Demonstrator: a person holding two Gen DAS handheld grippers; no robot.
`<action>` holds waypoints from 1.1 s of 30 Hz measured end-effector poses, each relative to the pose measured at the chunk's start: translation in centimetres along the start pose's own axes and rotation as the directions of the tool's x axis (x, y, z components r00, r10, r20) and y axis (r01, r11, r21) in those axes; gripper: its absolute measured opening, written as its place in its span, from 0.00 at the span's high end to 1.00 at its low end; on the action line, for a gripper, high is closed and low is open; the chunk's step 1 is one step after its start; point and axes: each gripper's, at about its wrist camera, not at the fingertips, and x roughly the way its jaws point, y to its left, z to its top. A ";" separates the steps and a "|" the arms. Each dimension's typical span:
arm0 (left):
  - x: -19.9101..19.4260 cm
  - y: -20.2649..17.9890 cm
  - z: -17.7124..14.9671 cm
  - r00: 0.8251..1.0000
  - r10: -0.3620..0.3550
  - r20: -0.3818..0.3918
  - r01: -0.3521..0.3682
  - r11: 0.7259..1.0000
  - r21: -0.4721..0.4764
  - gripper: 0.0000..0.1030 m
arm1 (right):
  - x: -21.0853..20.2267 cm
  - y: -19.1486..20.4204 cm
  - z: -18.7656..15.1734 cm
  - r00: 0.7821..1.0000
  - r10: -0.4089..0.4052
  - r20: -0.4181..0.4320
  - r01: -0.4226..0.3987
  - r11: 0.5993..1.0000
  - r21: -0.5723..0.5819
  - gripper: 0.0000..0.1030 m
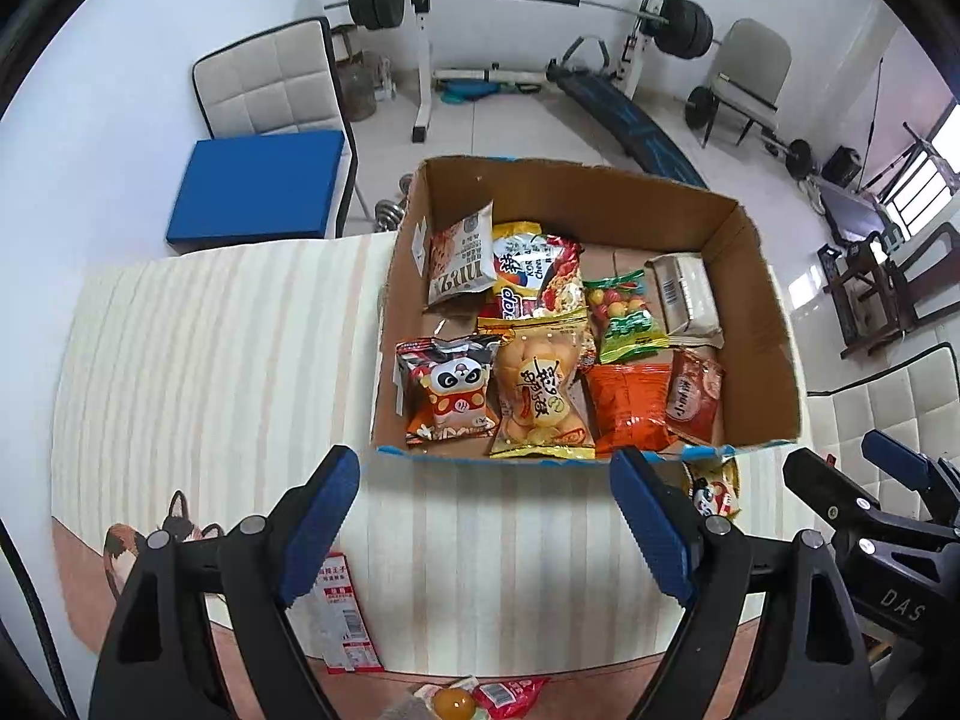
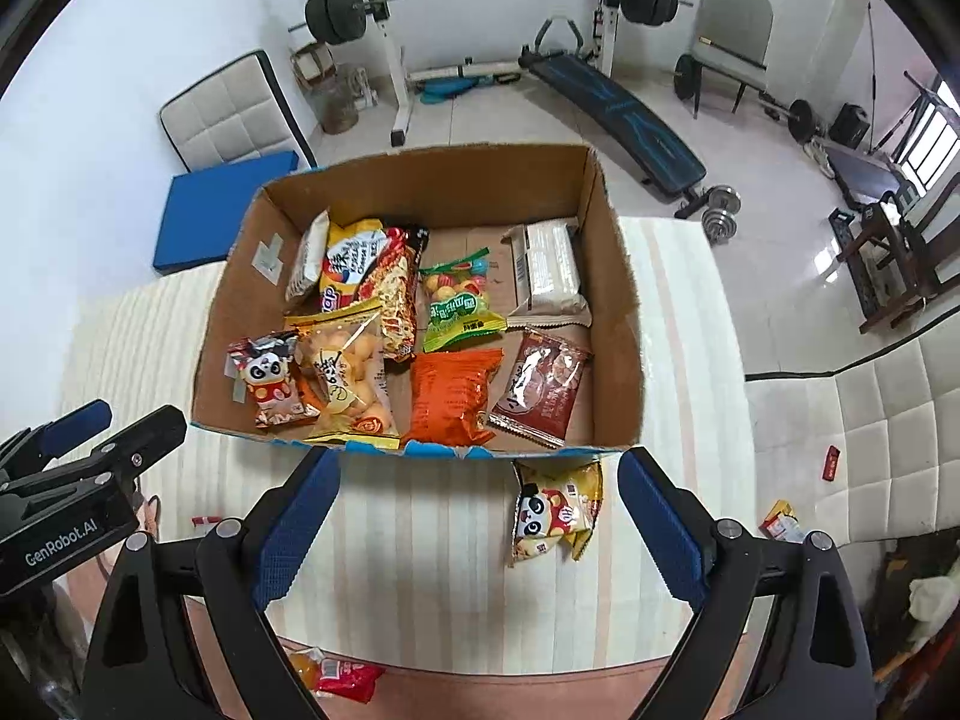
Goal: Organize snacks
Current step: 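Open both tools to release the packets and move back to the table, then grasp the wrapped orange sweet with the left tool while the right tool grasps the red candy bag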
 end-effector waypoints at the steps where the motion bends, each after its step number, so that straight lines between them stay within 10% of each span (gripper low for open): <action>1: -0.4 0.0 -0.3 1.000 -0.005 0.006 0.005 1.000 -0.002 0.17 | -0.4 0.0 -0.3 1.000 0.006 0.006 -0.006 1.000 0.004 0.07; 7: -2.4 -0.2 -1.9 0.999 -0.005 0.040 0.006 1.000 -0.005 0.17 | -1.8 -0.1 -2.1 0.999 0.046 0.013 -0.046 0.999 0.020 0.07; 12: -2.2 1.2 -5.5 0.997 0.076 0.017 -0.076 0.997 -0.001 0.17 | 0.8 0.9 -6.5 0.977 0.157 -0.143 -0.152 0.988 0.040 0.07; 27: 7.5 9.5 -21.2 0.909 0.172 -0.379 -0.223 0.971 -0.093 0.17 | 14.4 10.5 -21.1 0.798 0.202 -0.568 -0.311 0.945 -0.101 0.09; 30: 8.4 10.0 -22.8 0.896 0.157 -0.415 -0.222 0.968 -0.113 0.17 | 16.0 11.4 -22.1 0.794 0.182 -0.580 -0.299 0.948 -0.113 0.14; 33: 8.8 10.3 -23.6 0.890 0.142 -0.433 -0.217 0.968 -0.128 0.17 | 17.1 12.0 -22.8 0.792 0.162 -0.588 -0.288 0.950 -0.125 0.43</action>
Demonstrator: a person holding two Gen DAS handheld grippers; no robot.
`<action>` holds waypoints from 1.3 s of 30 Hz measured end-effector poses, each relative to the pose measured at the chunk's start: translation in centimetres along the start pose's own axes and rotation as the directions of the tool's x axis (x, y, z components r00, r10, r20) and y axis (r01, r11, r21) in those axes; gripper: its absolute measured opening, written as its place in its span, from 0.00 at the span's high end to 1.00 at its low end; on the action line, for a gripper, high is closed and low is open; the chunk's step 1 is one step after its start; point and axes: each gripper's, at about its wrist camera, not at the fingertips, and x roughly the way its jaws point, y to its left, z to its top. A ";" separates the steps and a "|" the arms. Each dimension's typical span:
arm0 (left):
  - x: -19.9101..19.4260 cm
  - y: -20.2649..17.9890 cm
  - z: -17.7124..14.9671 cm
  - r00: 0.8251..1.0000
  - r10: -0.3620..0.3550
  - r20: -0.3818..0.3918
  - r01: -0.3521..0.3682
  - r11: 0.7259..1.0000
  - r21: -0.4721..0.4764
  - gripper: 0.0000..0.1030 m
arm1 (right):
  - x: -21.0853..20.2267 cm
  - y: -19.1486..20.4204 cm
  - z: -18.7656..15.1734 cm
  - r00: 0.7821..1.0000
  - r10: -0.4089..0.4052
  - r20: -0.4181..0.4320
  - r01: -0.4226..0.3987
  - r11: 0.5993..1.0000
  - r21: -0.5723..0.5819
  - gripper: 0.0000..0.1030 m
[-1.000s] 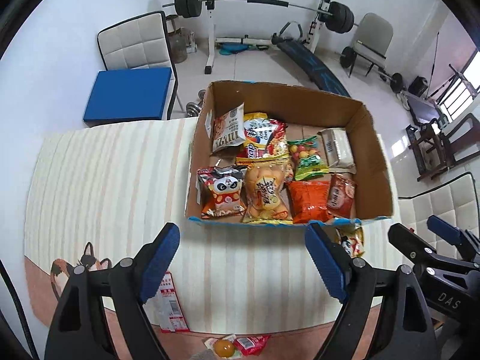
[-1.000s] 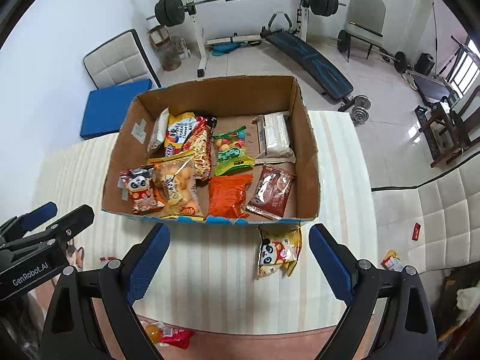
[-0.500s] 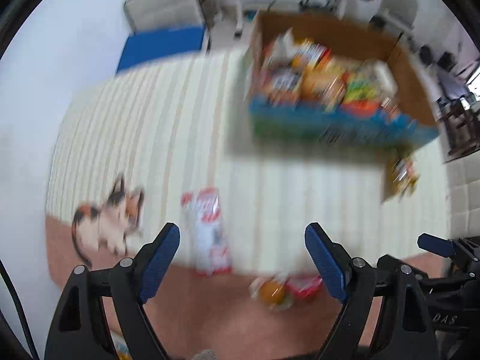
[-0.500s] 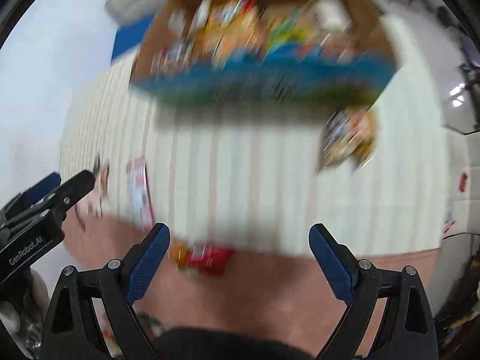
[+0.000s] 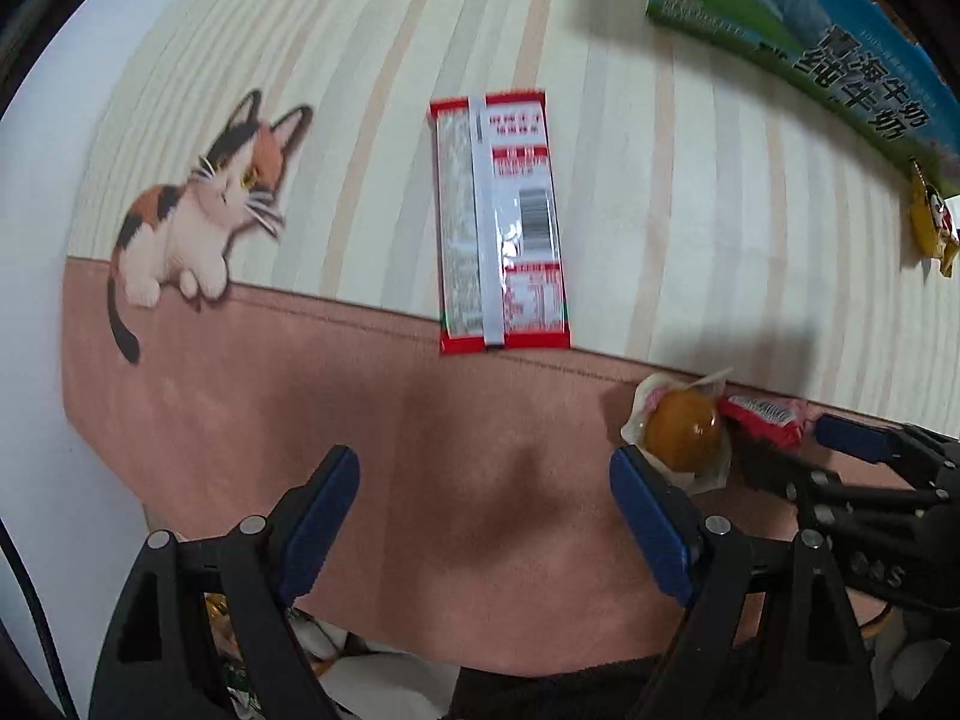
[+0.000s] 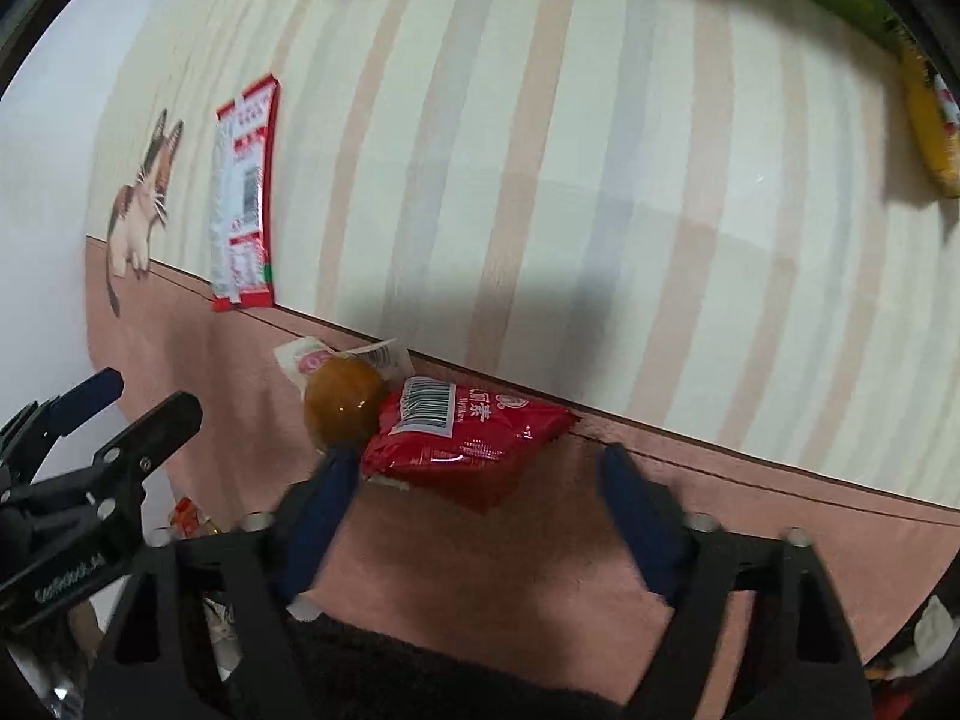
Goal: Organize snacks
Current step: 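Grasp the wrapped orange sweet with the left tool while the right tool grasps the red candy bag, then carry the sweet with the left tool while the right tool carries the red bag into the box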
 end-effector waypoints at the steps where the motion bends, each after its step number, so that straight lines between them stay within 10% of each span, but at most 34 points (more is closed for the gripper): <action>1: 0.2 0.0 -0.1 1.000 -0.003 -0.005 0.003 1.000 -0.001 0.17 | 0.2 0.0 -0.1 1.000 0.006 0.004 -0.006 1.000 0.005 0.49; 9: 1.1 -1.3 0.3 0.993 -0.109 -0.045 0.110 0.994 0.002 0.17 | -1.3 -1.7 -0.7 0.998 -0.035 0.060 0.032 0.998 0.053 0.56; 17: 4.0 -5.3 1.6 0.950 -0.264 -0.167 0.262 0.965 -0.030 0.17 | -2.4 -6.2 -2.0 0.996 -0.040 0.083 0.024 0.983 0.183 0.56; 24: 5.7 -7.6 1.6 0.963 -0.207 -0.174 0.212 0.977 0.011 0.44 | -3.0 -8.1 -2.7 0.994 -0.034 0.101 0.009 0.971 0.241 0.57; 39: 2.5 -9.5 1.6 0.974 -0.184 -0.136 0.193 0.980 0.056 0.54 | -5.0 -8.9 -3.3 0.990 -0.017 0.142 -0.020 0.967 0.254 0.59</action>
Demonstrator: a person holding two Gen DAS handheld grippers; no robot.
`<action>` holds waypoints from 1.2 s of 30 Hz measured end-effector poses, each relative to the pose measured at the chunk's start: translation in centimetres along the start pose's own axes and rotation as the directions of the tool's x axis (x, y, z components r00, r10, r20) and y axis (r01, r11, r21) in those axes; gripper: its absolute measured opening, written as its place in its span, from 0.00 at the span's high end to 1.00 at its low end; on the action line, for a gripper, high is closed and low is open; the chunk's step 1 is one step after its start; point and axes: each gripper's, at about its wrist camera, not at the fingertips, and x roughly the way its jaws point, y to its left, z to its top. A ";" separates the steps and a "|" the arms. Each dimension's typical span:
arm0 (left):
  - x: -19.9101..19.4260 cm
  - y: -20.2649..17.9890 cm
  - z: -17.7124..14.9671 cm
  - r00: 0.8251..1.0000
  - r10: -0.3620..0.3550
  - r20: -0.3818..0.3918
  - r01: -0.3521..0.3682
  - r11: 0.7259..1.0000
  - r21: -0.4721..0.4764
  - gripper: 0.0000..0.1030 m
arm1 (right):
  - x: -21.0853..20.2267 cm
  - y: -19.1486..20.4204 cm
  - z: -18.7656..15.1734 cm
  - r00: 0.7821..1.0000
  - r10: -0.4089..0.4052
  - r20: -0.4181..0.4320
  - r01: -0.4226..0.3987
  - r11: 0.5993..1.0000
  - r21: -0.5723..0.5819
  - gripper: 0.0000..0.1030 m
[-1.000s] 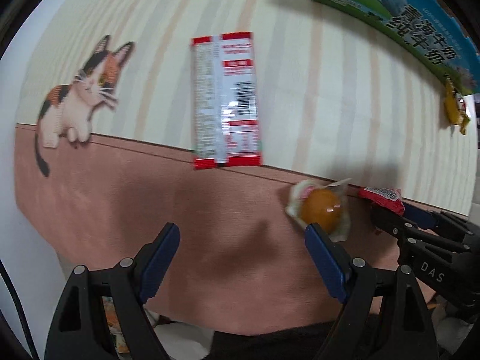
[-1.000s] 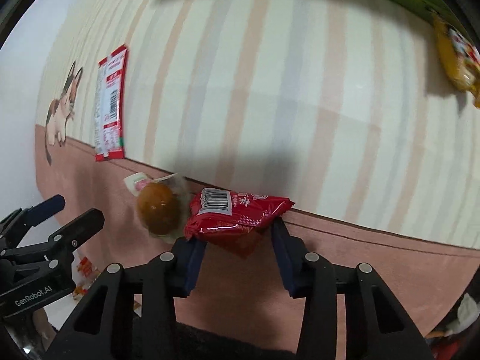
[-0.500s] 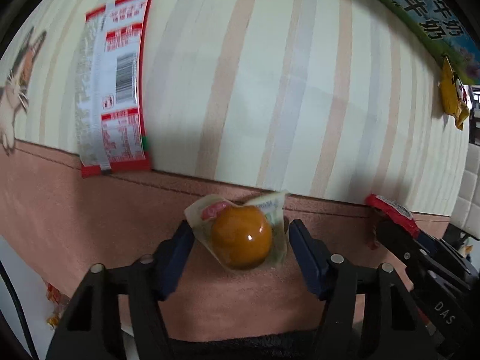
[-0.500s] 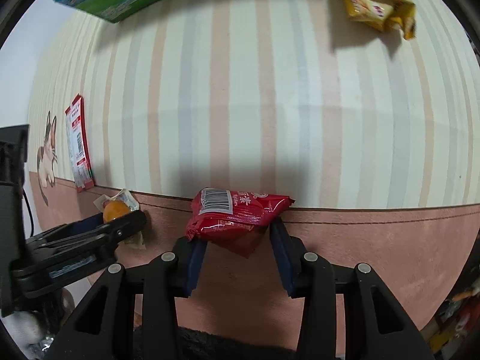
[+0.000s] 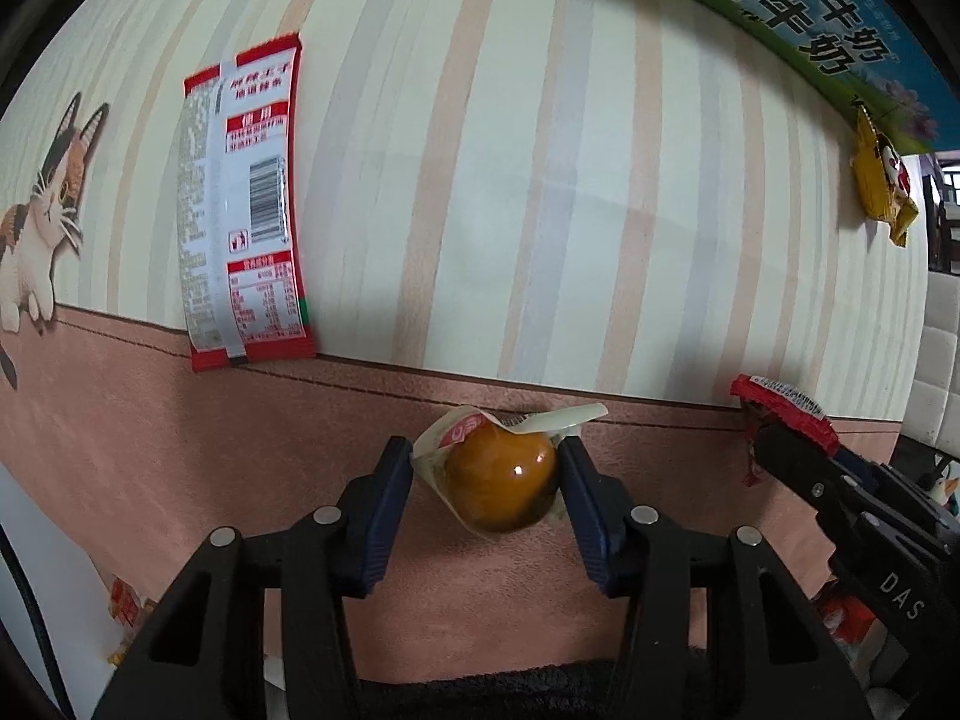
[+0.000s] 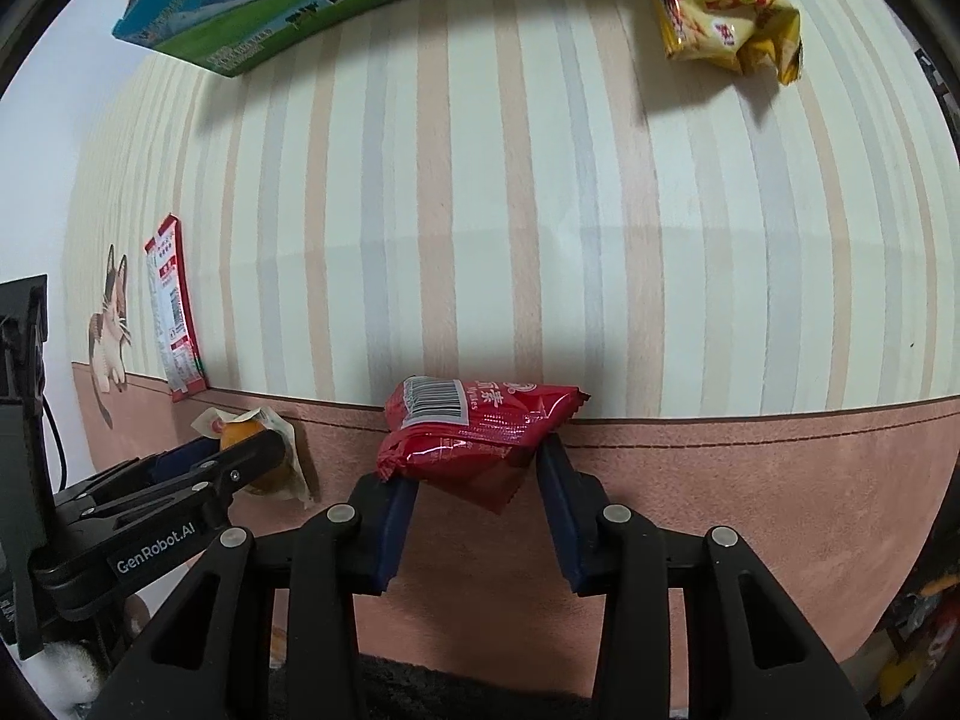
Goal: Organize snacks
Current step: 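Carry the sweet with the left tool while the right tool carries the red bag into the box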
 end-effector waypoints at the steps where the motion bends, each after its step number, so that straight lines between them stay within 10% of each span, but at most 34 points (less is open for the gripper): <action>1: 0.0 -0.1 -0.1 1.000 0.001 -0.004 -0.001 1.000 0.006 0.54 | 0.0 0.0 0.0 1.000 0.002 -0.002 -0.002 1.000 0.001 0.60; 18: 0.2 -2.0 -0.6 0.998 -0.031 -0.062 0.031 1.000 -0.006 0.54 | -0.3 -0.4 -0.2 1.000 0.010 0.002 -0.010 1.000 0.016 0.60; 27: -7.3 -3.8 0.3 0.994 -0.090 0.062 0.090 0.996 0.014 0.54 | -4.3 -0.6 0.3 0.995 0.078 0.058 -0.079 0.997 0.012 0.61; 36: -18.1 -6.7 3.6 0.953 -0.171 0.250 0.139 0.980 0.142 0.54 | -13.7 -0.6 4.0 0.963 0.166 0.213 -0.168 0.986 -0.008 0.61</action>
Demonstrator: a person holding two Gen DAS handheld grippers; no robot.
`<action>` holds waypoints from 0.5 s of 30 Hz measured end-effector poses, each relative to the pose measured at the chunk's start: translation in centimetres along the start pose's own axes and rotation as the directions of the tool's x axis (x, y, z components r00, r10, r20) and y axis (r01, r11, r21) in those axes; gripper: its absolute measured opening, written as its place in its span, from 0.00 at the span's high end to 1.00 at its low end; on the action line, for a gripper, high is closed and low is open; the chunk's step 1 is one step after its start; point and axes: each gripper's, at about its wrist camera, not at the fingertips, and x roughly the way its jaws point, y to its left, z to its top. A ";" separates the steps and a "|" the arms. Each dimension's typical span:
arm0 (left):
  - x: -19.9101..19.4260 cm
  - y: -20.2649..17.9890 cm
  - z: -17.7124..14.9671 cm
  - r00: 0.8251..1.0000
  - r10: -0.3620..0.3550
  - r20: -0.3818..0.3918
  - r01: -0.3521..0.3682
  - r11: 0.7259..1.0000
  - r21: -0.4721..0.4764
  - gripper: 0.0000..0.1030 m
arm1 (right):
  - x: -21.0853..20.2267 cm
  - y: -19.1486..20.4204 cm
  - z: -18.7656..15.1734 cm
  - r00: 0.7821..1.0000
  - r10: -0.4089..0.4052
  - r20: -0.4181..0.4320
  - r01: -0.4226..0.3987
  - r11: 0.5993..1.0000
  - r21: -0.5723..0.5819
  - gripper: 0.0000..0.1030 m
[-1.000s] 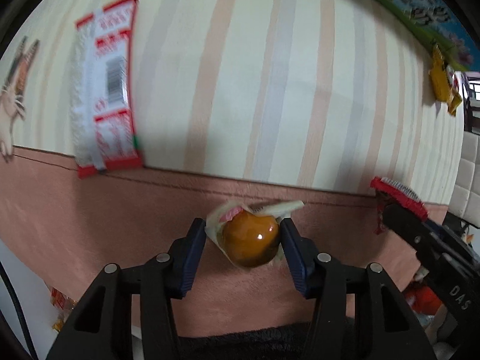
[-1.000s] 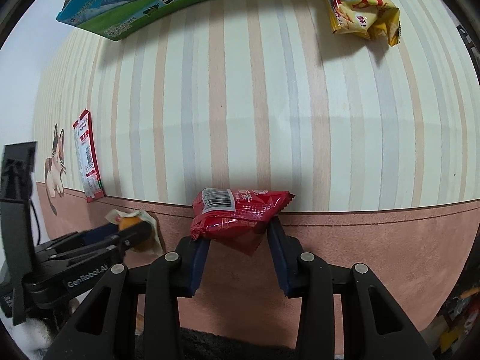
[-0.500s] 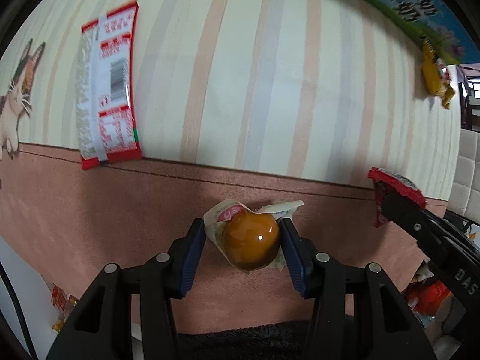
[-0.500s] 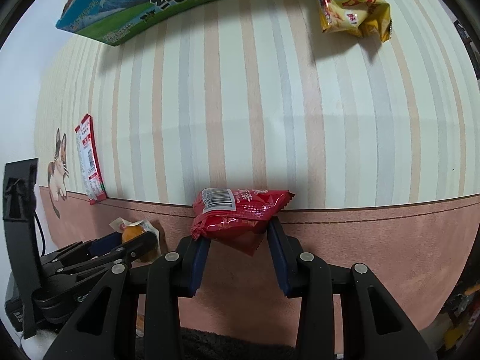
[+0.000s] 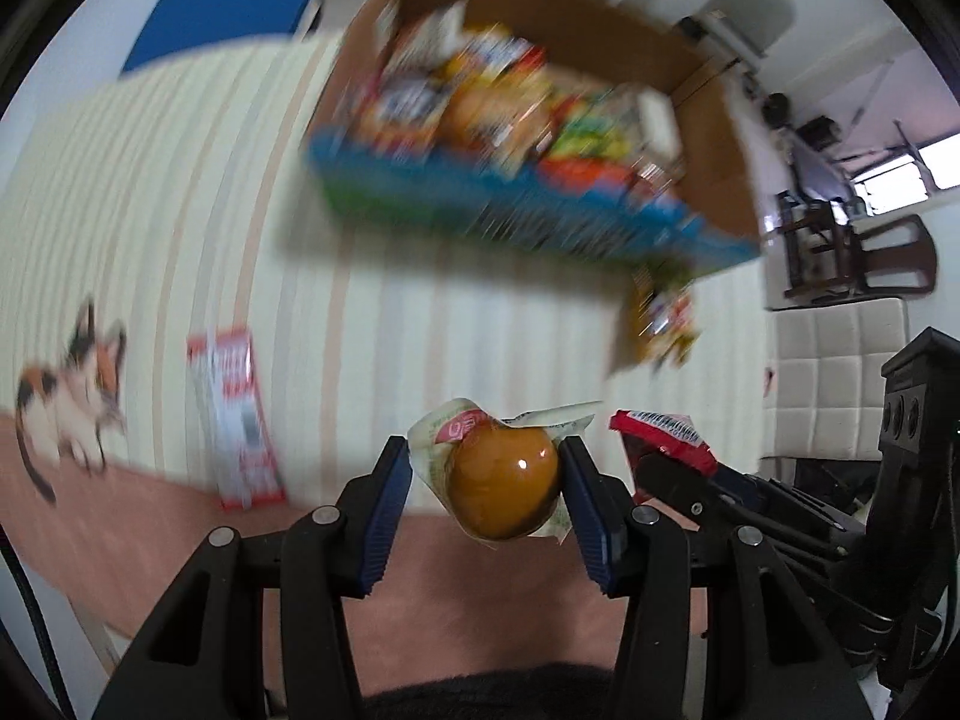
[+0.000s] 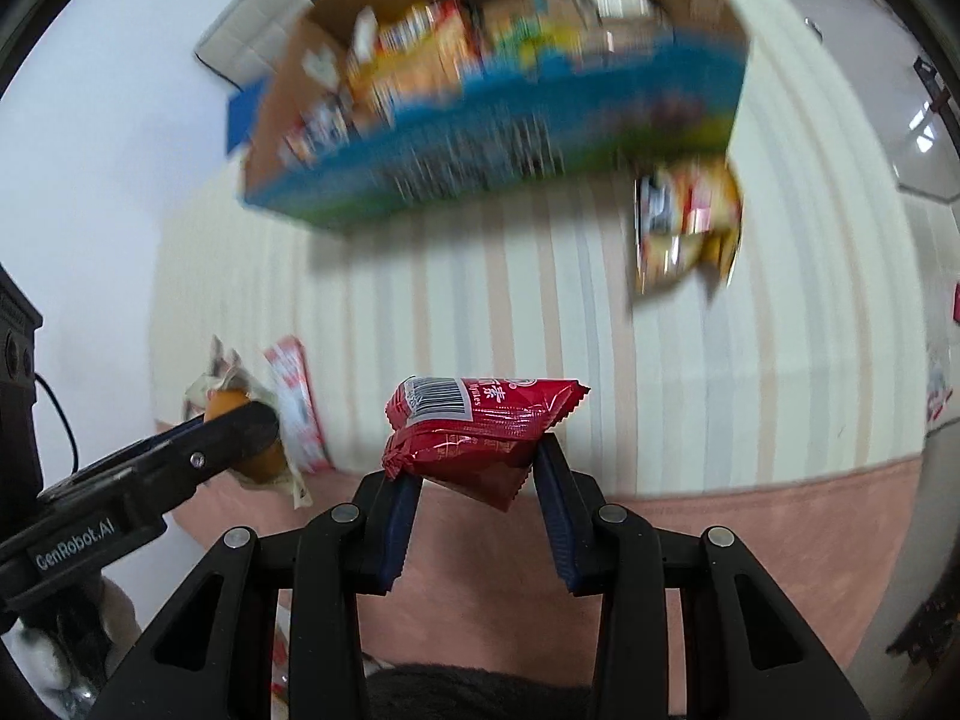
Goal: Organize snacks
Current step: 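Carry the sweet with the left tool while the right tool carries the red bag into the box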
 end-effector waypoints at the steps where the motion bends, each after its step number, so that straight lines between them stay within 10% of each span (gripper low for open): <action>1: -0.6 -0.5 1.3 1.000 -0.005 0.014 0.005 1.000 0.011 0.54 | -1.2 0.1 1.1 1.000 0.009 0.022 -0.009 1.000 -0.003 0.61; 15: 1.9 -5.9 20.5 0.998 0.045 0.032 -0.049 0.989 0.138 0.54 | -3.8 -1.9 18.7 0.987 -0.058 0.152 0.055 0.998 0.026 0.61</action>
